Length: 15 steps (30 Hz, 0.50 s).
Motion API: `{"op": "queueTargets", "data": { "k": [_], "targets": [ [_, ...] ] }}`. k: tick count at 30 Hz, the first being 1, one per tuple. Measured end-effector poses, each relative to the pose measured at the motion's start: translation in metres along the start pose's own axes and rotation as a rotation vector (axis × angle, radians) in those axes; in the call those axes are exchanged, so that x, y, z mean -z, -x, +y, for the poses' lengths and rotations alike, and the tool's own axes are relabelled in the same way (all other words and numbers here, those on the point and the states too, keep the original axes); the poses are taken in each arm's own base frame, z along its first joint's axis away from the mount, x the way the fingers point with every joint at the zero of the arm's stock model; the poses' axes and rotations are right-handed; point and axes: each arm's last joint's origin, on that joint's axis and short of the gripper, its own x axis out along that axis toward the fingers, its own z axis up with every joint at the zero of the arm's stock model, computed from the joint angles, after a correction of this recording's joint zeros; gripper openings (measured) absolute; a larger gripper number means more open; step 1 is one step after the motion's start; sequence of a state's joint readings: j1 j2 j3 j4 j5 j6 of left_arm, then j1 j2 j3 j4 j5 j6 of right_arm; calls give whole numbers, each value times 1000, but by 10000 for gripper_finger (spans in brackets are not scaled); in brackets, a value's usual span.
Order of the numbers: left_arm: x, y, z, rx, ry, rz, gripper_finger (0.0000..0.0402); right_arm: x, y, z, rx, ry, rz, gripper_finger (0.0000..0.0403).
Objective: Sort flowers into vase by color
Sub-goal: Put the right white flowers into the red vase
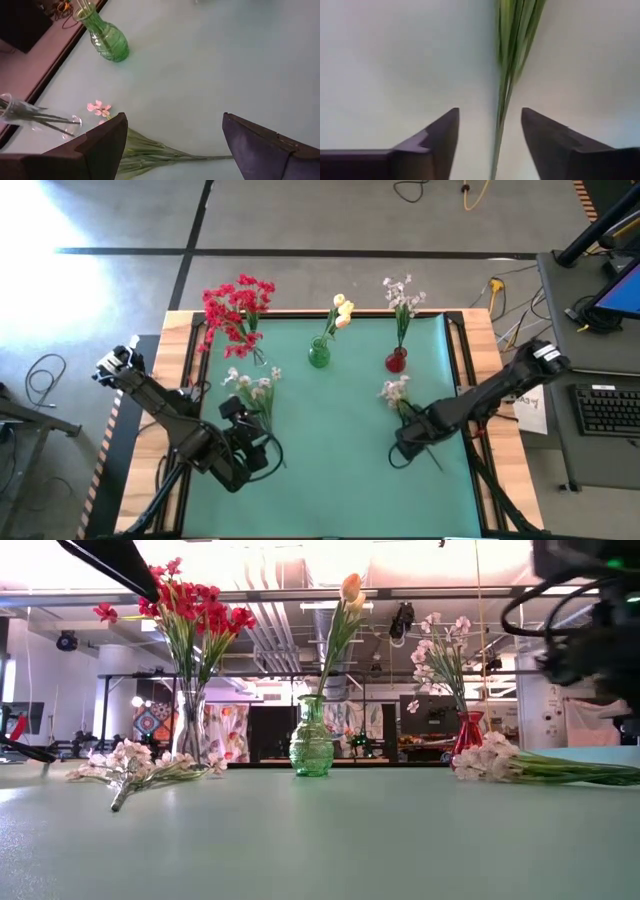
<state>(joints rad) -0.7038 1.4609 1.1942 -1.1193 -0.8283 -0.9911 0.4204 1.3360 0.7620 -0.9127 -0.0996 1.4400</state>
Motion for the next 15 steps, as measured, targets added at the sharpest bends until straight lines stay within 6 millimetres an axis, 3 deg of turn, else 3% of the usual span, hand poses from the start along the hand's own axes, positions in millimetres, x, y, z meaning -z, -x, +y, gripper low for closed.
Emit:
{"op": "queueTargets", "data": {
  "k": [8, 15],
  "targets": [
    [-7, -9, 5, -32, -20, 6, 308, -39, 4, -7, 13, 0, -132, 288],
    [-9, -13, 8, -58, -16, -8, 308, -57, -11, -1, 26, 15, -126, 291]
  ]
}}
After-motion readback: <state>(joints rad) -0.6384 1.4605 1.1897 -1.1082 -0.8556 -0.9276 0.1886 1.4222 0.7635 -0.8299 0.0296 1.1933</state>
